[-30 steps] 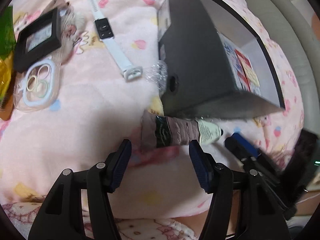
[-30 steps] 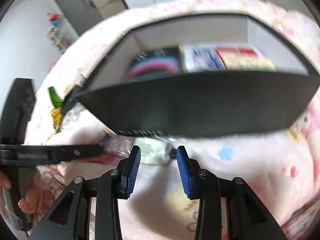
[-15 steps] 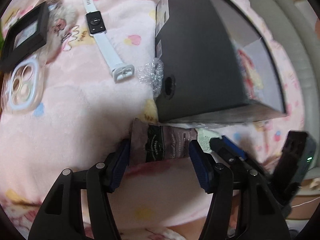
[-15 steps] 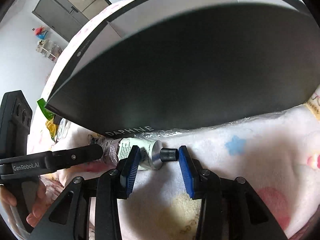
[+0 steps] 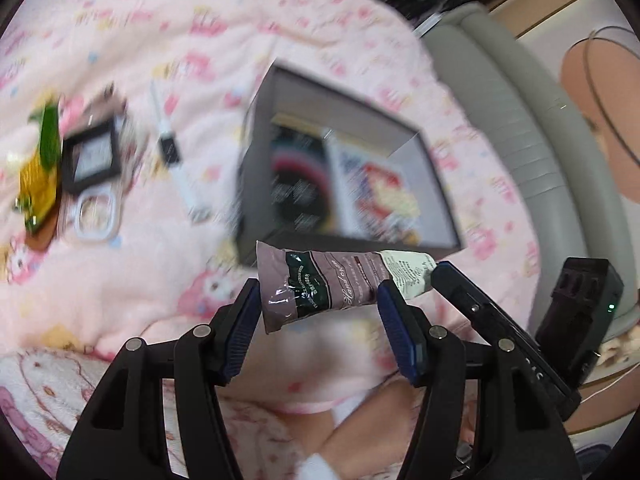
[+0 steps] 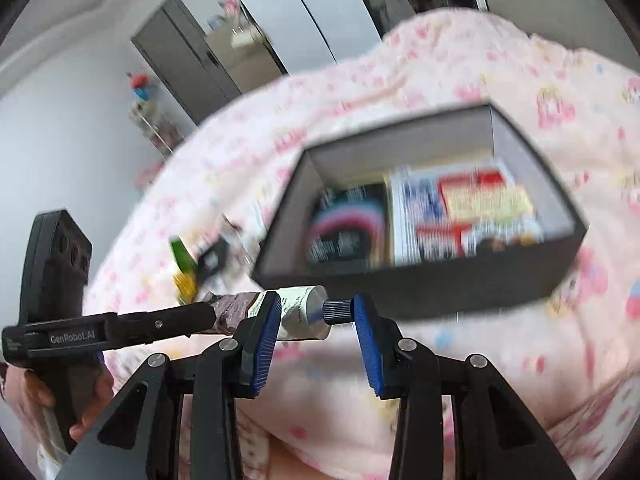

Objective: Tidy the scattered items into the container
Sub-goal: 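Carry the hand cream tube over the black box with both grippers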

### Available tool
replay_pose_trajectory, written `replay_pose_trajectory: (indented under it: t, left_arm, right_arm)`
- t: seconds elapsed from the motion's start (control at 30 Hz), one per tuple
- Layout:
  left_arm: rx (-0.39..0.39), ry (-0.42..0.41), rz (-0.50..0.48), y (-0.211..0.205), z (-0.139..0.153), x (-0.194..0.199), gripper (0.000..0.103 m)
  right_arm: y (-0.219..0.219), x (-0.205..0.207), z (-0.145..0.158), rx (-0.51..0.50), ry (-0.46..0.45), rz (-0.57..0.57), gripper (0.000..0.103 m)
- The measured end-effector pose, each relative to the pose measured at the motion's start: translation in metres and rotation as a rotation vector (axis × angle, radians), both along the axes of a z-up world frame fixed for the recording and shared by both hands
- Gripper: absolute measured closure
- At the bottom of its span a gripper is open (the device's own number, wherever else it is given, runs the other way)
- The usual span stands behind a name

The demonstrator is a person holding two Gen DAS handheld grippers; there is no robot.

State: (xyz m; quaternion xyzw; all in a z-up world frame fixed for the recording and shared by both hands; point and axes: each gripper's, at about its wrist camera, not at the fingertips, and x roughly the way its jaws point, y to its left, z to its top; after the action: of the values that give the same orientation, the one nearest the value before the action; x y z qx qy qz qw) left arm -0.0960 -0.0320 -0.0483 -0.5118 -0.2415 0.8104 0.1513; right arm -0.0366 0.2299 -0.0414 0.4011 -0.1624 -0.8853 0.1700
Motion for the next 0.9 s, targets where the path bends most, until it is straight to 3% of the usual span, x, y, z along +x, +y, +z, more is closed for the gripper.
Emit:
replay_pose_trajectory:
  t: [0.2,0.3,0.47,0.57,0.73,0.9]
  left_arm:
    - [0.0,0.055,-0.036,0.032,0.024,-0.048,0.043]
    - [0.043,0.061,-0.067,0.052,0.025,-0.072,0.043]
    - [0.009,-0.016,-0.102,0.084,-0.011,-0.112,0.043]
    - [-0.022,-0.076,-0.116,0.098,-0.037,-0.133,0.043]
    - [-0.071,-0.151,-0.122,0.11,-0.071,-0.15,0.043]
    - [-0.109,-0.214,-0.124,0.109,-0.091,-0.152,0.043]
  right_arm:
    - [0.043,-0.041,0.03,0.038,0.045,0.015,0.069]
    - [0.066,-0.069,0.013,0.073,0.018,-0.001,0.069]
    - [0.097,-0.104,-0.029,0.055,-0.127,-0.038,0.069]
    - [0.097,-0.113,-0.052,0.107,-0.193,-0.057,0.069]
    - [0.101,-0.126,-0.068,0.109,-0.251,-0.083,0.077]
    - [0.086,-0.139,-0.082,0.19,-0.31,-0.034,0.077]
